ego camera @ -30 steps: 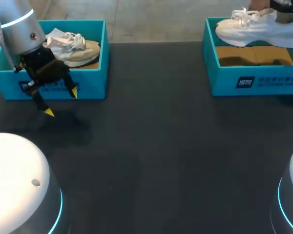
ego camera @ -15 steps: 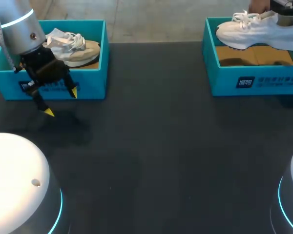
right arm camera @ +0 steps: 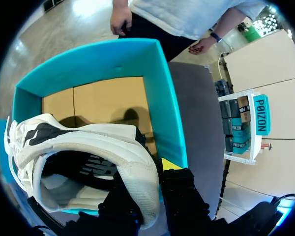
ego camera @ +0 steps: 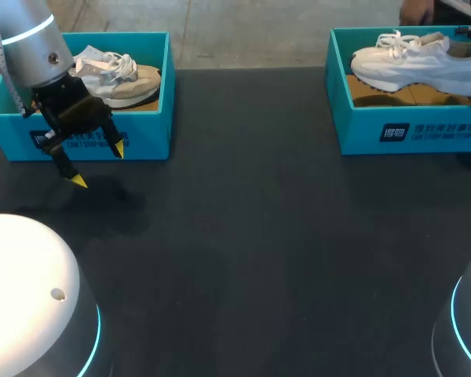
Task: Take the shoe out of the shoebox, open the shoe tongue, remove and reinsert the insole, then place the shoe into the shoebox
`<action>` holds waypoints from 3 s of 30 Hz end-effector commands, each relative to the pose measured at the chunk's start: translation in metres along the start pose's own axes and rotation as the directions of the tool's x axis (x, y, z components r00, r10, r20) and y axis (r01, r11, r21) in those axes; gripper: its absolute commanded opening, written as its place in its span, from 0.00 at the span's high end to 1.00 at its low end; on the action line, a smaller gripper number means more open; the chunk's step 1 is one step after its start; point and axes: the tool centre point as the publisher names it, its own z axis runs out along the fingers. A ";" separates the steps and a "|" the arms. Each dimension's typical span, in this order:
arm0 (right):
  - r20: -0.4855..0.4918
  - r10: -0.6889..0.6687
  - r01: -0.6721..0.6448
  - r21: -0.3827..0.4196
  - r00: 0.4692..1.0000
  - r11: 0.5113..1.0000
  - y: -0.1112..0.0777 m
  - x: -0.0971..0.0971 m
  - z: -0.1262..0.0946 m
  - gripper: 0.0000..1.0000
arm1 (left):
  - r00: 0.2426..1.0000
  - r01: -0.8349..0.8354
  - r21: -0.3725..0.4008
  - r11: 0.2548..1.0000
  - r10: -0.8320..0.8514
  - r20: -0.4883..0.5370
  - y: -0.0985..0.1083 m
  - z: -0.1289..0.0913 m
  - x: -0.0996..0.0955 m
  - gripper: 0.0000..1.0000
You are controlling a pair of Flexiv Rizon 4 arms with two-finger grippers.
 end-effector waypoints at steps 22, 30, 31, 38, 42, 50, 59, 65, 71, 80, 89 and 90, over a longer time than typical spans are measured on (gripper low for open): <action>-0.006 -0.033 0.033 0.013 0.999 0.999 -0.013 0.001 0.052 1.00 | 1.000 -0.001 -0.002 1.000 0.001 0.002 0.000 0.000 0.001 0.00; -0.003 -0.041 0.041 0.024 0.999 0.999 -0.019 0.001 0.061 1.00 | 1.000 -0.001 -0.002 1.000 0.001 0.002 0.000 0.000 0.001 0.00; 0.000 -0.042 0.042 0.027 0.999 0.999 -0.020 0.001 0.061 1.00 | 1.000 -0.001 -0.002 1.000 0.001 0.002 0.000 0.000 0.001 0.00; -0.005 -0.078 0.078 -0.003 0.997 0.997 -0.026 -0.001 0.064 1.00 | 1.000 -0.001 -0.002 1.000 0.001 0.002 0.000 0.000 0.001 0.00; -0.009 -0.096 0.096 -0.019 0.995 0.995 -0.029 -0.002 0.068 1.00 | 1.000 -0.001 -0.002 1.000 0.001 0.002 0.000 0.000 0.001 0.00; -0.005 -0.131 0.131 -0.036 0.991 0.991 -0.031 0.000 0.075 1.00 | 1.000 -0.001 -0.002 1.000 0.001 0.002 0.000 0.000 0.001 0.00; -0.010 -0.158 0.158 -0.027 0.987 0.987 -0.027 0.011 0.087 1.00 | 1.000 -0.001 -0.002 1.000 0.001 0.002 0.000 0.000 0.001 0.00; -0.019 -0.171 0.170 -0.027 0.985 0.985 -0.026 0.014 0.094 1.00 | 1.000 -0.001 -0.002 1.000 0.001 0.002 0.000 0.000 0.001 0.00; -0.021 -0.181 0.181 -0.022 0.983 0.983 -0.027 0.017 0.099 1.00 | 1.000 -0.001 -0.002 1.000 0.001 0.002 0.000 0.000 0.001 0.00; -0.026 -0.200 0.200 -0.017 0.979 0.980 -0.030 0.026 0.106 1.00 | 1.000 -0.001 -0.002 1.000 0.001 0.002 0.000 0.000 0.001 0.00; -0.040 -0.205 0.205 0.004 0.978 0.979 -0.031 0.027 0.112 1.00 | 1.000 -0.001 -0.002 1.000 0.001 0.002 0.000 0.000 0.001 0.00; -0.041 -0.201 0.201 0.008 0.979 0.979 -0.032 0.026 0.112 0.87 | 1.000 -0.001 -0.002 1.000 0.001 0.002 0.000 0.000 0.001 0.00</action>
